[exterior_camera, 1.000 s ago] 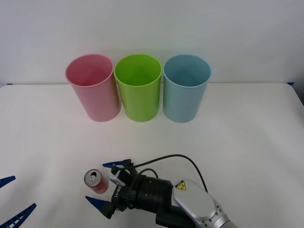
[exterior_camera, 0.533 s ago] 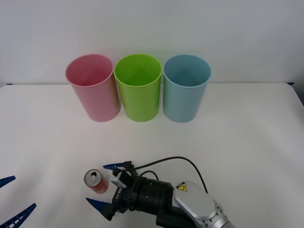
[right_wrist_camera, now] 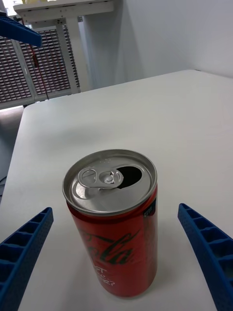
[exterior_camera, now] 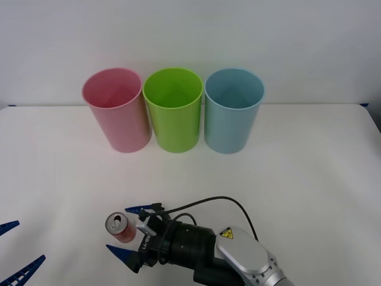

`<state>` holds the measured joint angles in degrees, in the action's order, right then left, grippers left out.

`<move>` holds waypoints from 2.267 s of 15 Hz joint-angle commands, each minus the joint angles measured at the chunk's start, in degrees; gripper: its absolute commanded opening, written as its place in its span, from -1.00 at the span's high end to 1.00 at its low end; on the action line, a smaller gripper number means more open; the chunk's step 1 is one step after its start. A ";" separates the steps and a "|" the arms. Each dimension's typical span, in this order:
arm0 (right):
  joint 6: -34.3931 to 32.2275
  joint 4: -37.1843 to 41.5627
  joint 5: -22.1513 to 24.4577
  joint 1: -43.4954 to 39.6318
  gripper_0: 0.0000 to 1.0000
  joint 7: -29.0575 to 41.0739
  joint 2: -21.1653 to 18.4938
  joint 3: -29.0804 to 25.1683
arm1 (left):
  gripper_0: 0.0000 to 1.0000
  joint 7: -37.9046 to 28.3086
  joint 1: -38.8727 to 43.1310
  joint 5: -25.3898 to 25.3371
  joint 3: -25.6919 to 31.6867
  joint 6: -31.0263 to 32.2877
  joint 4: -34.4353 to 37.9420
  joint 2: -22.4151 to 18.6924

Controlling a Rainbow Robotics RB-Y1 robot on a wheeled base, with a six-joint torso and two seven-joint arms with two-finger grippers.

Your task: Put cans in the blue bin and PET bottles in the pink bin and trash in the green bin.

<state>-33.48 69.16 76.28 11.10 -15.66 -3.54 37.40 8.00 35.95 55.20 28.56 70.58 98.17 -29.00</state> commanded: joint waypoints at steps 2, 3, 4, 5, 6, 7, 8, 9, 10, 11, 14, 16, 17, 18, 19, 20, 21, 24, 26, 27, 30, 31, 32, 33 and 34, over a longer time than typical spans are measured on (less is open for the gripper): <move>-0.09 0.01 -1.04 0.06 1.00 -1.74 0.02 -0.05 | -1.00 0.00 0.00 0.00 0.00 0.00 0.00 0.00; -0.18 0.01 -1.48 0.06 1.00 -2.18 0.02 0.04 | -1.00 0.00 0.00 0.00 0.00 0.00 0.00 0.00; -0.35 0.01 -1.75 0.06 1.00 -2.44 0.11 0.04 | -1.00 0.00 0.00 0.00 0.00 0.00 0.00 0.00; -0.35 0.01 -1.83 0.06 1.00 -2.62 0.11 0.04 | -1.00 0.00 0.00 0.00 0.00 0.00 0.00 0.00; -0.35 0.01 -1.83 0.06 1.00 -2.80 0.11 0.04 | -1.00 0.00 0.00 0.00 0.00 0.00 0.00 0.00; -0.35 0.01 -1.92 0.06 1.00 -2.97 0.11 0.04 | -1.00 0.00 0.00 0.00 0.00 0.00 0.00 0.00; -0.35 0.01 -2.10 0.06 1.00 -3.24 0.11 0.04 | -1.00 0.00 0.00 0.00 0.00 0.00 0.00 0.00; -0.35 0.01 -2.10 0.06 1.00 -3.32 0.11 -0.05 | -1.00 0.00 0.00 0.00 0.00 0.00 0.00 0.00; -0.35 0.01 -2.10 0.06 1.00 -3.50 0.11 -0.05 | -1.00 0.00 0.00 0.00 0.00 0.00 0.00 0.00; -0.35 0.01 -2.10 0.06 1.00 -3.59 0.11 -0.05 | -1.00 0.00 0.00 0.00 0.00 0.00 0.00 0.00; -0.35 0.01 -2.27 0.06 1.00 -3.59 0.11 0.04 | -1.00 0.00 0.00 0.00 0.00 0.00 0.00 0.00; -1.14 0.10 -3.15 0.06 1.00 -3.41 0.11 -0.05 | -1.00 0.00 0.00 0.00 0.00 0.00 0.00 0.00; -1.23 1.59 -3.42 0.06 1.00 -3.15 -0.33 -0.31 | -1.00 0.00 0.00 0.00 0.00 0.00 0.00 0.00; -1.14 2.91 -3.77 -0.11 1.00 -2.80 -1.12 -0.31 | -1.00 0.00 0.00 0.00 0.00 0.00 0.00 0.00; -1.06 4.58 -4.03 -0.29 1.00 -2.44 -1.91 -0.31 | -1.00 0.00 0.00 0.00 0.00 0.00 0.00 0.00; -0.88 7.13 -4.56 -0.90 1.00 -2.09 -3.23 -0.31 | -1.00 0.00 0.00 0.00 0.00 0.00 0.00 0.00; -0.62 9.50 -5.00 -1.52 1.00 -1.65 -4.37 -0.31 | -1.00 0.00 0.00 0.00 0.00 0.00 0.00 0.00; 0.70 18.73 -6.32 -4.15 1.00 -0.33 -8.77 -1.01 | -1.00 0.00 0.00 0.00 0.00 0.00 0.00 0.00; 1.32 24.97 -6.84 -6.26 1.00 0.81 -10.97 -2.16 | -1.00 0.00 0.00 0.00 0.00 0.00 0.00 0.00; 1.40 27.35 -6.93 -7.05 1.00 2.48 -11.84 -2.77 | -1.00 0.00 0.00 0.00 0.00 0.00 0.00 0.00; 1.93 35.08 -6.84 -9.16 1.00 7.40 -14.74 -5.15 | -1.00 0.00 0.00 0.00 0.00 0.00 0.00 0.00; 1.93 37.01 -6.84 -9.78 1.00 8.63 -15.54 -5.94 | -1.00 0.00 0.00 0.00 0.00 0.00 0.00 0.00; 2.02 39.47 -6.84 -10.39 1.00 9.95 -16.59 -7.26 | -1.00 0.00 0.00 0.00 0.00 0.00 0.00 0.00; 2.02 41.23 -6.84 -10.92 1.00 10.92 -17.47 -8.57 | -1.00 0.00 0.00 0.00 0.00 0.00 0.00 0.00; 2.02 42.81 -6.84 -11.45 1.00 11.27 -18.17 -9.89 | -1.00 0.00 0.00 0.00 0.00 0.00 0.00 0.00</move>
<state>-31.48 110.71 69.41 0.05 -4.77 -21.15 28.50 8.00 35.95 55.20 28.56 70.58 98.17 -29.00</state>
